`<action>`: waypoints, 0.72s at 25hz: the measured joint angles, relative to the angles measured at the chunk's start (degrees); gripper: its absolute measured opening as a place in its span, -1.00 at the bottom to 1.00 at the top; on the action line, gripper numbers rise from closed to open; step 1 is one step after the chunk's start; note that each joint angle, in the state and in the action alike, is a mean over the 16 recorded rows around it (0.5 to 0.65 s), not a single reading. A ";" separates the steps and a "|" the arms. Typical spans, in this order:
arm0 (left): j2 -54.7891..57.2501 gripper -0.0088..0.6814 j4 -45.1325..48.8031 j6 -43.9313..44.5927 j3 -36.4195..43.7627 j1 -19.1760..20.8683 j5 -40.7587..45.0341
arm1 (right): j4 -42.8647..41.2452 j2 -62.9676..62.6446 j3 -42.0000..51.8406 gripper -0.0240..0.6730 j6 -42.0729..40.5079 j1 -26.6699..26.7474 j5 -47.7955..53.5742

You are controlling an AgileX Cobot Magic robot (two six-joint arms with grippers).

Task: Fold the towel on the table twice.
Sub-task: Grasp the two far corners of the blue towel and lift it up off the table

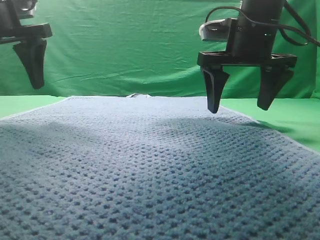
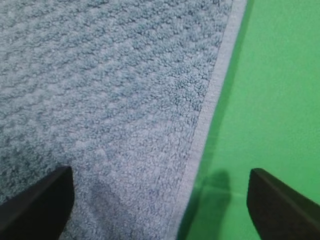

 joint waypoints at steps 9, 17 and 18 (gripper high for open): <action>4.42 0.88 2.23 -2.93 -0.50 0.00 -0.95 | 0.11 2.14 -0.32 0.92 0.10 0.02 -1.63; 6.79 0.88 3.65 -3.07 -1.49 0.00 -1.65 | 0.50 3.12 -0.80 0.90 0.11 0.05 -2.68; 6.94 0.88 3.74 -3.08 -1.62 0.00 -1.71 | 0.58 3.22 -0.87 0.88 0.11 0.06 -2.80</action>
